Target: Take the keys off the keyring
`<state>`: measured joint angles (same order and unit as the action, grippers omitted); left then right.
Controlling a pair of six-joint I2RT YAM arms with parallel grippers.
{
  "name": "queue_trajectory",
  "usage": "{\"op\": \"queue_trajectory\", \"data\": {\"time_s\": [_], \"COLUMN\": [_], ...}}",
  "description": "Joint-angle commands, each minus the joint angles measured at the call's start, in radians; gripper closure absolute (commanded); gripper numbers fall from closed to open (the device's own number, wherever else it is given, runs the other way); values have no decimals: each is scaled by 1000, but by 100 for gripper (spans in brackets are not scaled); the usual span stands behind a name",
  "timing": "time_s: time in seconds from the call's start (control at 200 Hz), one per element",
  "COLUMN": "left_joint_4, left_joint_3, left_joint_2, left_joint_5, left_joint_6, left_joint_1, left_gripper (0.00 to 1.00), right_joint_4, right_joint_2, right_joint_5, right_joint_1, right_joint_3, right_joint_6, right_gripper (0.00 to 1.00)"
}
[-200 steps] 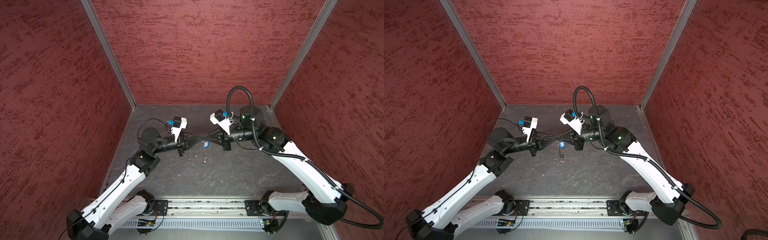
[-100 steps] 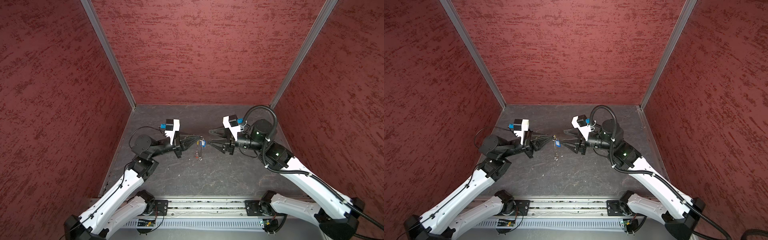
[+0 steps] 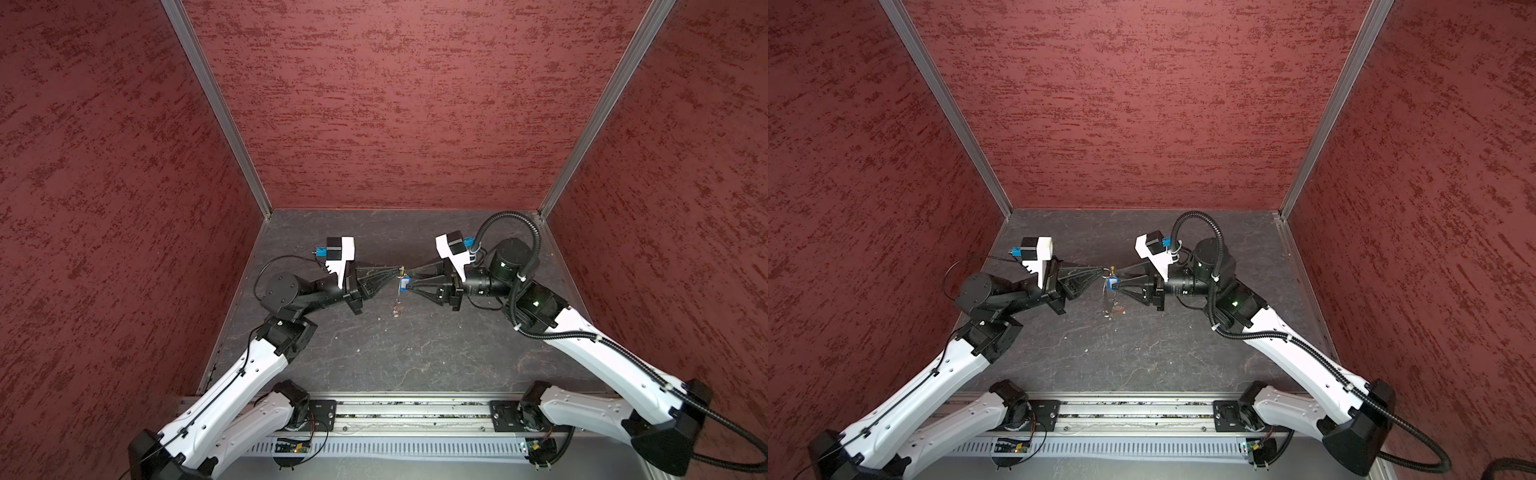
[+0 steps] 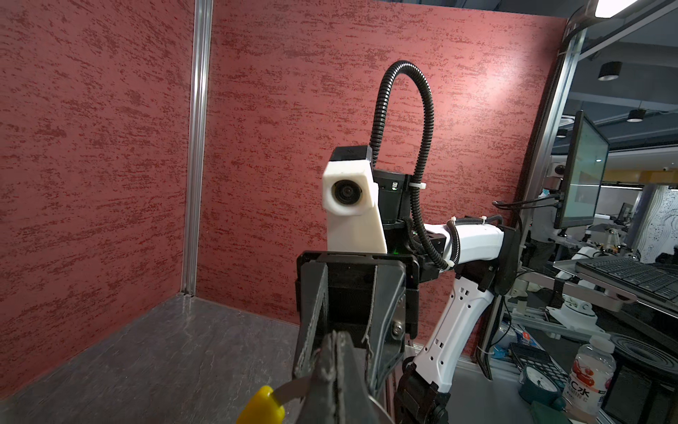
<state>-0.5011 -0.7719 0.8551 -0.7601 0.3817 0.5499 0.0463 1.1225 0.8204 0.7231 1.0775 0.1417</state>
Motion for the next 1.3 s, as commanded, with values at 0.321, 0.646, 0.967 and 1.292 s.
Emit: {"op": "queue_trajectory", "data": {"time_s": [0.321,0.646,0.967,1.292], "left_joint_4": [-60,-129,-185,-173], "left_joint_3": [17,32,43,59], "left_joint_2": [-11,3,30,33], "left_joint_5": [52,53,15,12], "left_joint_6": [13,45,74,72], "left_joint_1": [5,8,6,7], "left_gripper": [100,100,100,100], "right_joint_4": [64,35,35,68], "right_joint_2": [37,60,92,98], "right_joint_5": [34,42,42,11], "right_joint_1": [16,35,53,52], "right_joint_3": [18,19,21,19], "right_joint_6": [14,-1,-6,0], "right_gripper": [100,100,100,100]}}
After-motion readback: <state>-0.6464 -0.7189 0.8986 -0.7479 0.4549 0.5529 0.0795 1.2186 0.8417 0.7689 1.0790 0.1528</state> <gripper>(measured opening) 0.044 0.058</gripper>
